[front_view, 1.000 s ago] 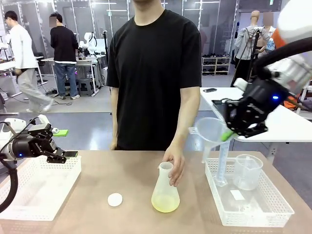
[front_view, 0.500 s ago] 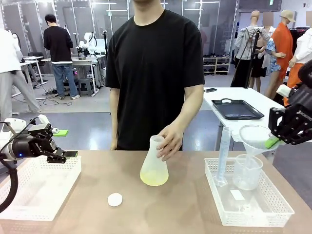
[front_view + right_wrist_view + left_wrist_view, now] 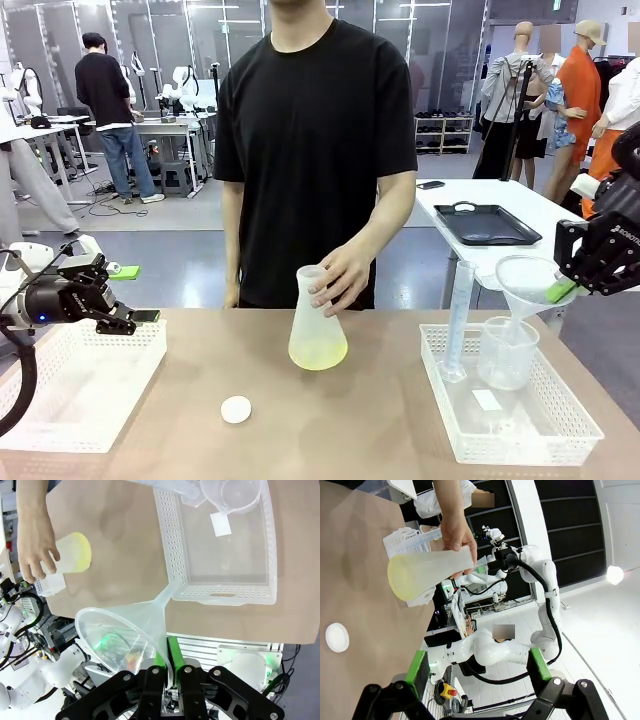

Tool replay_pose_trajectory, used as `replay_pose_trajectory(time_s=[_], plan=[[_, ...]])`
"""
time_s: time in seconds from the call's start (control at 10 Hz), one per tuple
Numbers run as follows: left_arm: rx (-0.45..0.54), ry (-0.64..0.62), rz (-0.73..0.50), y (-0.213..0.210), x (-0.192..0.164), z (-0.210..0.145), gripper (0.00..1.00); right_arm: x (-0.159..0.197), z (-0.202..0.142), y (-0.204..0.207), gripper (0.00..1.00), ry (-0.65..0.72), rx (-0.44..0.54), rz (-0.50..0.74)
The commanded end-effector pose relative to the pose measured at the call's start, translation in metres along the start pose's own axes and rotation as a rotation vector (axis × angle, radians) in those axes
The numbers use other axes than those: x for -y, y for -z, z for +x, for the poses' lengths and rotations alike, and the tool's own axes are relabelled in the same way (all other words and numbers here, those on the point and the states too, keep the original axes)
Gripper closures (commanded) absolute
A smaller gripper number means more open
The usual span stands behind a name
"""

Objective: Prepare the solutions needed for the experiment.
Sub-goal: Once the solution is in the Big flask , pick up the Plastic Funnel and place it back into the right Organizing basket.

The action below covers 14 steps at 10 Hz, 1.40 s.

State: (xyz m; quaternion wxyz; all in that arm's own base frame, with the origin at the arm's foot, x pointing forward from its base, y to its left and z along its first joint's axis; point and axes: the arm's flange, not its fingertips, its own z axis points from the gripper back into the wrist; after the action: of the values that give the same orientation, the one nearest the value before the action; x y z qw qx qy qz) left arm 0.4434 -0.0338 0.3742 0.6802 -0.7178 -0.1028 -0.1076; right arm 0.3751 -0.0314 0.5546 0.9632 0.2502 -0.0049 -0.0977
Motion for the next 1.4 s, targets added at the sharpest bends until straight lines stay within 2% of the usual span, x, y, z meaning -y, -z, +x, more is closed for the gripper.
replay_pose_trajectory(time_s=[0.0, 0.2, 0.7, 0.9, 1.1, 1.2, 1.3], plan=[[-0.002, 0.008, -0.008, 0.000, 0.001, 0.000, 0.00, 0.000, 0.000, 0.000, 0.96, 0.000, 0.000, 0.000], [-0.002, 0.008, -0.008, 0.000, 0.001, 0.000, 0.00, 0.002, 0.010, 0.040, 0.96, 0.123, -0.093, 0.040], [-0.002, 0.008, -0.008, 0.000, 0.001, 0.000, 0.00, 0.023, 0.040, 0.093, 0.96, 0.301, -0.147, -0.067], [-0.002, 0.008, -0.008, 0.000, 0.001, 0.000, 0.00, 0.032, 0.052, 0.114, 0.96, 0.351, -0.200, -0.100], [-0.002, 0.008, -0.008, 0.000, 0.001, 0.000, 0.00, 0.039, 0.061, 0.125, 0.96, 0.375, -0.198, -0.112], [-0.002, 0.008, -0.008, 0.000, 0.001, 0.000, 0.00, 0.043, 0.065, 0.130, 0.93, 0.398, -0.206, -0.117], [-0.002, 0.008, -0.008, 0.000, 0.001, 0.000, 0.00, 0.043, 0.065, 0.133, 0.76, 0.405, -0.207, -0.105]])
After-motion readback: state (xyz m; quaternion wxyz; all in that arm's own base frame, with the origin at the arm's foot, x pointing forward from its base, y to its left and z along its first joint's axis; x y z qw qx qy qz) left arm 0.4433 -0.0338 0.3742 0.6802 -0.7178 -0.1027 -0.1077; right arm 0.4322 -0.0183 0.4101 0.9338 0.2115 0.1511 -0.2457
